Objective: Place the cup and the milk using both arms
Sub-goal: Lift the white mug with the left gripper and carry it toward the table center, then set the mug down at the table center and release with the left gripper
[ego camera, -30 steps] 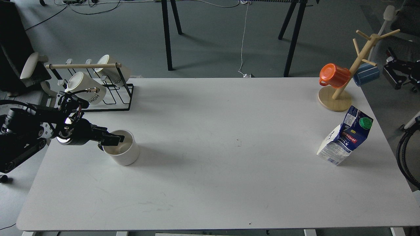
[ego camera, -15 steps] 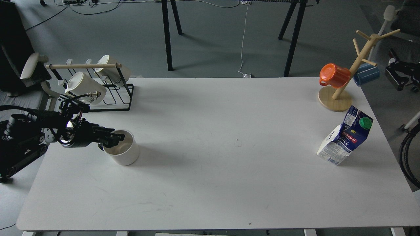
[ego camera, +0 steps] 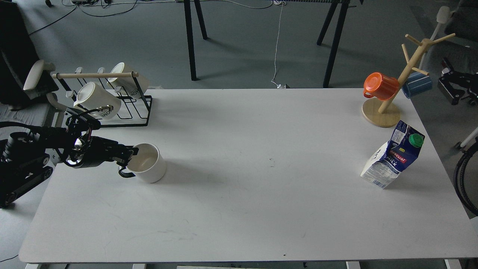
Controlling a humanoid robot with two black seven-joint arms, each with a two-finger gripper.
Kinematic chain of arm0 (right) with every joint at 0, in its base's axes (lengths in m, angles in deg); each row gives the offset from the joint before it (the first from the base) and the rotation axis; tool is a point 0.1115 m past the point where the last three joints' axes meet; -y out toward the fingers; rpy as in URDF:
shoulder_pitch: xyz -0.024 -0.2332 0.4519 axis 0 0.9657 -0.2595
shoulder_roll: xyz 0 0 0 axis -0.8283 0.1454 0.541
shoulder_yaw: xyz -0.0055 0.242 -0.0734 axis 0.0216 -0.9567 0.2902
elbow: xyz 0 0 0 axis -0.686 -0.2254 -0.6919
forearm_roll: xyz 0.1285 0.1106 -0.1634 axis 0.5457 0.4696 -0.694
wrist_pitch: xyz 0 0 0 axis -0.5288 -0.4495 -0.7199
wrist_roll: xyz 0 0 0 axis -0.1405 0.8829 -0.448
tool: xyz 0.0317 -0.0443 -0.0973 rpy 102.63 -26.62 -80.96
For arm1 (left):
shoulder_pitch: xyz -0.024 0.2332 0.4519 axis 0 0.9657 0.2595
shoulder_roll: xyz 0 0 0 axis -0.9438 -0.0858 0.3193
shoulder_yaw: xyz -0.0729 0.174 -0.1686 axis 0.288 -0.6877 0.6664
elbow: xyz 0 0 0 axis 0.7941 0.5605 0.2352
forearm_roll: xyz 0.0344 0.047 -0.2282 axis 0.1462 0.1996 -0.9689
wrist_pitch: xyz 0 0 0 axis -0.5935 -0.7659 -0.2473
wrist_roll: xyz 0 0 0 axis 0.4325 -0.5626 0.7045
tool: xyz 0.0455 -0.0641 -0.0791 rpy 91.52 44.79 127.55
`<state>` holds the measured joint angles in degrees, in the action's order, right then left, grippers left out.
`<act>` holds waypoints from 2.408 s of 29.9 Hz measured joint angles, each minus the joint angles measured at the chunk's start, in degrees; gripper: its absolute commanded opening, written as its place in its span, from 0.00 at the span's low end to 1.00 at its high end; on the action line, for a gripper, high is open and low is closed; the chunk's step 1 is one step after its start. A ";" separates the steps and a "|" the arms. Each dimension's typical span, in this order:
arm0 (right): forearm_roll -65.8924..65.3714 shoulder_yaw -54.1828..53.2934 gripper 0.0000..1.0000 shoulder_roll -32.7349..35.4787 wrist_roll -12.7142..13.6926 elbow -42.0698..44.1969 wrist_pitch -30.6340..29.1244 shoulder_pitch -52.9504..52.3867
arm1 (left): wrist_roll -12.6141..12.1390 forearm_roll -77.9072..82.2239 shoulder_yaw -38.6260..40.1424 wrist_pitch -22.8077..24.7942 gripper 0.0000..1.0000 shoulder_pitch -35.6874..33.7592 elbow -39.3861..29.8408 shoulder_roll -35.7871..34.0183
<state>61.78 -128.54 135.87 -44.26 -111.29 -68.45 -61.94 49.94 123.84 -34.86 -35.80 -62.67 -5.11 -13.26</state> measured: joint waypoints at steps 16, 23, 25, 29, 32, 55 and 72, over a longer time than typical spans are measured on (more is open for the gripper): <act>0.12 -1.99 0.99 -0.30 -0.09 2.29 0.00 0.02 | -0.04 -0.26 0.90 1.48 0.04 -14.20 -7.81 1.10; 0.28 -2.43 0.99 -0.29 -0.13 3.07 0.00 -0.02 | -0.03 2.29 -0.28 4.19 0.04 -14.79 -9.20 12.36; 0.33 -2.54 0.99 -0.16 -0.18 3.08 0.00 -0.08 | -0.02 4.17 -0.77 4.28 0.05 -14.25 -9.17 14.92; 0.35 -2.56 0.99 -0.06 -0.18 3.08 0.00 -0.09 | -0.02 5.68 -0.89 4.30 0.05 -12.73 -8.67 18.53; 0.35 -2.56 0.99 -0.02 -0.18 3.08 0.00 -0.15 | -0.03 5.86 -0.91 4.28 0.05 -12.12 -8.00 20.32; 0.26 -2.45 0.99 -0.01 -0.18 3.08 0.00 -0.18 | -0.03 6.51 -1.03 3.79 0.20 -7.78 -3.49 25.42; 8.45 -4.63 0.99 3.88 4.60 -3.14 0.00 -0.28 | -0.02 -20.60 5.29 11.88 0.82 -7.56 -3.37 21.06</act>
<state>70.23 -133.17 139.74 -39.66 -114.43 -68.45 -62.22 49.91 103.25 -29.58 -23.92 -70.23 -8.48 7.80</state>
